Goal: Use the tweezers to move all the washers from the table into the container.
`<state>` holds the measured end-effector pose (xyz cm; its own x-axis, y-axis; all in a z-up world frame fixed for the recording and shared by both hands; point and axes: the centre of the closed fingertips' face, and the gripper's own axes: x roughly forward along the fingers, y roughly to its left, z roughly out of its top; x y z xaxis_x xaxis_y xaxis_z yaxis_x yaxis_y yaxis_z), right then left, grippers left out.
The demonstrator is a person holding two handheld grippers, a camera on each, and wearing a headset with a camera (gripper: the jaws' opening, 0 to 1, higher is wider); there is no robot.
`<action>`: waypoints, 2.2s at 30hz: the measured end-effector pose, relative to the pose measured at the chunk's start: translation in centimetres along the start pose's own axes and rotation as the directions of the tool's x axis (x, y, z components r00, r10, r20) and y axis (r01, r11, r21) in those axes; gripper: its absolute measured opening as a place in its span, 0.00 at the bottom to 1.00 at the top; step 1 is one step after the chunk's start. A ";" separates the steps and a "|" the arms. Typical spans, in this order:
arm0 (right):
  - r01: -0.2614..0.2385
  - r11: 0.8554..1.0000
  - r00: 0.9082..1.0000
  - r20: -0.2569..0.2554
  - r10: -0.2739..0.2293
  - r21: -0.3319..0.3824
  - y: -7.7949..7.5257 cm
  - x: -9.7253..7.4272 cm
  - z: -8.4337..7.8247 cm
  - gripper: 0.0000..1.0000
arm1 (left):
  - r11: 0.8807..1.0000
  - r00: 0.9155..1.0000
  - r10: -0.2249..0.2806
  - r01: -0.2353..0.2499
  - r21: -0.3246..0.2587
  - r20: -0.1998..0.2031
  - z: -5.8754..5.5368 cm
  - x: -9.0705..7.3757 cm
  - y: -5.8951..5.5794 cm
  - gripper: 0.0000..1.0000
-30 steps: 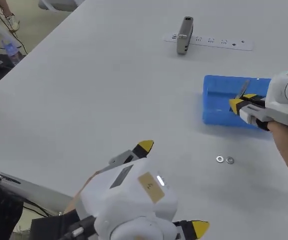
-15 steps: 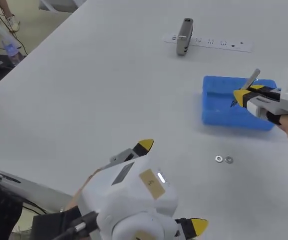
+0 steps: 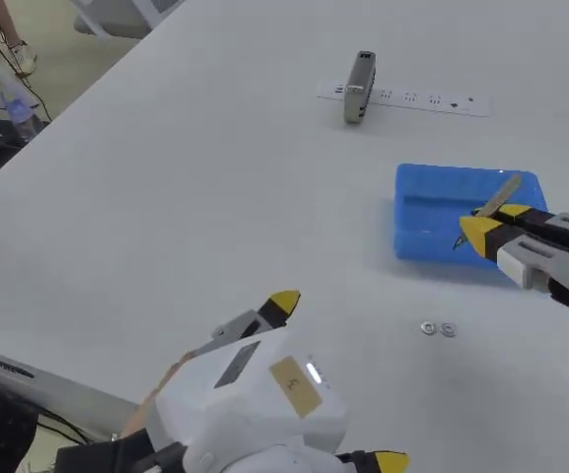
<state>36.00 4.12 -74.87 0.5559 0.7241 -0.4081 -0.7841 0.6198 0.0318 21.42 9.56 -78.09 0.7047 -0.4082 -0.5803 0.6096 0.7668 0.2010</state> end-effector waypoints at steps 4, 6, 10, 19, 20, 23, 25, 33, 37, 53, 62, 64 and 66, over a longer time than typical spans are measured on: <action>-0.009 1.000 0.999 -0.039 0.009 0.006 1.4 -0.3 -2.1 0.04 | 1.000 1.000 -0.003 0.003 0.001 0.001 0.0 -0.1 -0.1 0.95; -0.019 1.000 0.998 -0.055 0.020 0.016 2.0 -0.4 -3.0 0.04 | 1.000 1.000 -0.003 0.003 0.000 0.000 0.0 -0.1 -0.1 0.95; -0.027 0.999 0.996 -0.081 0.030 0.034 2.7 -0.2 -4.3 0.04 | 1.000 1.000 -0.004 0.004 0.003 -0.001 0.0 -0.1 -0.1 0.94; -0.030 0.998 0.992 -0.118 0.035 0.047 3.2 0.4 -6.2 0.04 | 1.000 1.000 -0.005 0.005 0.006 -0.007 -0.1 -0.1 -0.1 0.94; -0.030 0.998 0.992 -0.121 0.036 0.046 3.2 0.4 -6.3 0.04 | 1.000 1.000 -0.006 0.006 0.006 -0.009 -0.1 -0.1 -0.1 0.94; -0.028 0.998 0.992 -0.122 0.035 0.062 3.2 0.3 -6.6 0.04 | 1.000 1.000 -0.005 0.005 0.008 -0.010 -0.1 -0.1 -0.1 0.94; -0.025 0.997 0.991 -0.128 0.034 0.071 3.1 0.4 -7.0 0.04 | 1.000 1.000 -0.007 0.007 0.006 -0.010 -0.1 -0.1 -0.1 0.93; -0.022 0.993 0.993 -0.110 0.035 0.118 3.1 0.5 -6.7 0.04 | 1.000 1.000 -0.006 0.006 0.008 -0.017 -0.3 0.0 -0.1 0.93; -0.026 0.993 0.994 -0.106 0.039 0.119 3.2 0.6 -6.5 0.04 | 1.000 1.000 -0.004 0.005 0.011 -0.018 -0.3 0.0 -0.1 0.93; -0.042 0.999 0.993 -0.107 0.041 -0.008 3.7 0.7 -7.3 0.02 | 1.000 1.000 -0.010 0.010 0.014 -0.023 -0.4 0.1 -0.2 0.93; -0.047 0.997 0.987 -0.152 0.057 0.066 2.7 1.1 -7.4 0.02 | 1.000 0.999 -0.017 0.018 0.022 -0.027 -0.5 0.1 -0.4 0.93; -0.053 0.996 0.987 -0.145 0.063 0.076 2.3 1.2 -7.1 0.02 | 0.999 0.999 -0.019 0.020 0.027 -0.029 -0.5 0.1 -0.5 0.93; -0.058 0.994 0.989 -0.131 0.069 0.088 2.1 1.0 -6.4 0.02 | 0.999 0.999 -0.017 0.018 0.031 -0.030 -0.5 0.1 -0.5 0.93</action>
<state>33.11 4.23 -81.06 0.4596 0.7191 -0.5212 -0.7874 0.6014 0.1355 21.04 9.41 -78.68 0.6830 -0.4060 -0.6072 0.6332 0.7434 0.2152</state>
